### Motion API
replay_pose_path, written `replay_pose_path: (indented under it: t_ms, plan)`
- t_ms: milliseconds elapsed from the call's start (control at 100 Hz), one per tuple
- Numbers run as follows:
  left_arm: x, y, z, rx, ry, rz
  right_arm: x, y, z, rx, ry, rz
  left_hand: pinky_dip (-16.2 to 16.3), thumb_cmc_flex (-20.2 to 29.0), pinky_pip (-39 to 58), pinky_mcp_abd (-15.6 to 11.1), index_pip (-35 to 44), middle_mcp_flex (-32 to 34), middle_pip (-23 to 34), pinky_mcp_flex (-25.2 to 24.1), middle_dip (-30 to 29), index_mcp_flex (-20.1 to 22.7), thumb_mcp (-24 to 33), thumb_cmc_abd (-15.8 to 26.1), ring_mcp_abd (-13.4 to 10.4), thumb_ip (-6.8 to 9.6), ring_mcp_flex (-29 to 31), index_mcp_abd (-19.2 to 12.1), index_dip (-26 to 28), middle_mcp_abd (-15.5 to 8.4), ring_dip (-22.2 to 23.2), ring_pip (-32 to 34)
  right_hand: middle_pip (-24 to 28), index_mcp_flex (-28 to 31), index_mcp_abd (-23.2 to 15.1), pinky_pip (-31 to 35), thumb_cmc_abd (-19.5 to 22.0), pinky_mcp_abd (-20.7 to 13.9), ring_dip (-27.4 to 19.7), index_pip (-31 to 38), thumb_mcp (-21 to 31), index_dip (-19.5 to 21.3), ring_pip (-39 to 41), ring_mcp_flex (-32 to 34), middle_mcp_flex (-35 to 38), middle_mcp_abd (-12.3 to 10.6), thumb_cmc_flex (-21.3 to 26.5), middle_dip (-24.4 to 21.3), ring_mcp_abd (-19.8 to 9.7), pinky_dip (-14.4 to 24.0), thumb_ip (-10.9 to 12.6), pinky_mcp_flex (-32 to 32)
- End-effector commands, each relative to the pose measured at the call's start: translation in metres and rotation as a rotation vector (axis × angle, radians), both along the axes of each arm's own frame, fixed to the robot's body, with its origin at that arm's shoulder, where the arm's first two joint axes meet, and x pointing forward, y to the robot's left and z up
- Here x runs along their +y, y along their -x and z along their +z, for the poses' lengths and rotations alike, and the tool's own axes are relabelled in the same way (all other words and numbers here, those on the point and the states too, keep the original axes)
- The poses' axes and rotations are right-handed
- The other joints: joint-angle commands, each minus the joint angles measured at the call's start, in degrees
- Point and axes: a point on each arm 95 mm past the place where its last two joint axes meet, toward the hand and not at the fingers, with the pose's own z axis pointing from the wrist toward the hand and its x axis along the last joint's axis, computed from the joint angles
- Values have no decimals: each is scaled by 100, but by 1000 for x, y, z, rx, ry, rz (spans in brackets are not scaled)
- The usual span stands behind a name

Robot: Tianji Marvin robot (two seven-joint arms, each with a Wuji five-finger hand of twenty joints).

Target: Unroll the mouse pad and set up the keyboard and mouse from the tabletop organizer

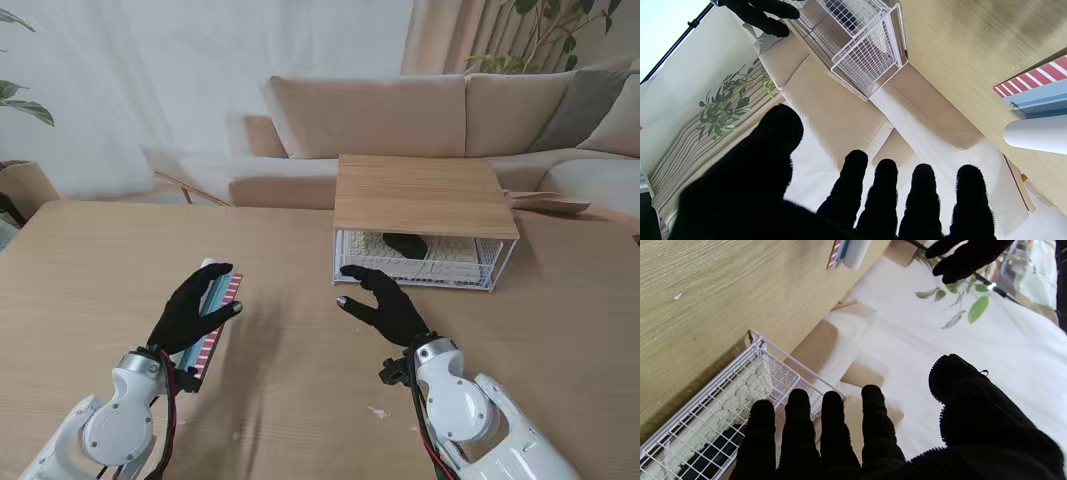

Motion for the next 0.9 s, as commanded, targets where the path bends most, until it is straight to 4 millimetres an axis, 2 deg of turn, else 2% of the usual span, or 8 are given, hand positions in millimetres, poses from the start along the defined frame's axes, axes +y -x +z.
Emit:
replay_pose_path:
  t_ms: [0, 380, 460, 520, 580, 780, 820, 890]
  plan:
    - [-1, 0, -2, 10, -8, -5, 5, 3, -1, 16, -8, 9, 35, -4, -194, -4, 23, -91, 60, -46, 57, 67, 12, 13, -141, 165, -120, -98, 37, -113, -47, 17, -30, 73, -230, -187, 142, -66, 29, 56, -64, -45, 72, -31, 6, -46, 76, 39, -17, 118, 226, 17]
    - [4, -2, 1, -14, -23, 11, 7, 8, 6, -7, -7, 15, 61, 32, -268, -23, 21, -93, 79, -56, 68, 119, 29, 30, -164, 171, -135, -71, 40, -111, -57, -31, -12, 88, -234, -201, 142, -65, 41, 65, -32, -46, 95, -21, 53, -28, 77, 51, -19, 176, 224, 40]
    - [10, -9, 7, -76, -81, 96, 7, 9, 7, -8, -13, 11, 277, 118, -73, 79, 103, -80, 493, -58, 296, 254, 123, 0, -52, 188, -89, 18, 88, -39, 130, 166, -9, 83, -234, -207, 142, -68, 41, 63, -29, -48, 96, -22, 62, -34, 73, 53, -15, 184, 224, 39]
    - [18, -15, 14, -88, -97, 157, 6, 11, 7, -12, -14, 1, 187, 198, -325, -35, 150, -76, 395, -47, 245, 194, 191, -20, -177, 189, -129, 19, 123, -102, 94, 32, -3, 109, -218, -207, 133, -53, 42, 74, -26, -45, 98, -15, 81, -17, 79, 56, -7, 191, 223, 51]
    - [27, -20, 18, -82, -124, 226, 5, 12, 7, -12, -16, -4, 219, 236, -346, -34, 155, -78, 400, -51, 248, 117, 203, -76, -160, 190, -135, 52, 131, -107, 136, 46, -8, 103, -217, -216, 139, -65, 40, 72, -21, -46, 93, -22, 76, -27, 83, 55, -14, 194, 224, 39]
    - [47, -43, 6, 69, -325, 375, 3, 14, 10, -20, -19, -18, 584, 281, -821, -137, 142, -135, -42, -87, 223, -214, 49, -168, -169, 203, -241, 153, 104, -210, 419, -244, 4, 132, -206, -224, 140, -60, 41, 93, -8, -35, 94, -20, 85, -13, 92, 62, -7, 213, 224, 42]
    - [49, -47, 0, 120, -352, 401, 3, 14, 11, -21, -18, -18, 943, 315, -891, -162, 145, -138, -166, -67, 285, -268, 83, -170, -132, 209, -238, 150, 85, -223, 531, -302, 5, 138, -201, -225, 134, -63, 42, 97, -7, -33, 98, -16, 86, -8, 95, 63, -4, 216, 224, 44]
    - [50, -52, -11, 210, -366, 444, 3, 14, 12, -25, -16, -18, 1115, 415, -702, -158, 219, -149, -125, -45, 407, -221, 324, -249, -23, 210, -233, 228, 115, -185, 619, -189, 11, 148, -201, -225, 139, -60, 44, 101, -3, -30, 101, -14, 95, -13, 92, 66, -5, 223, 224, 52]
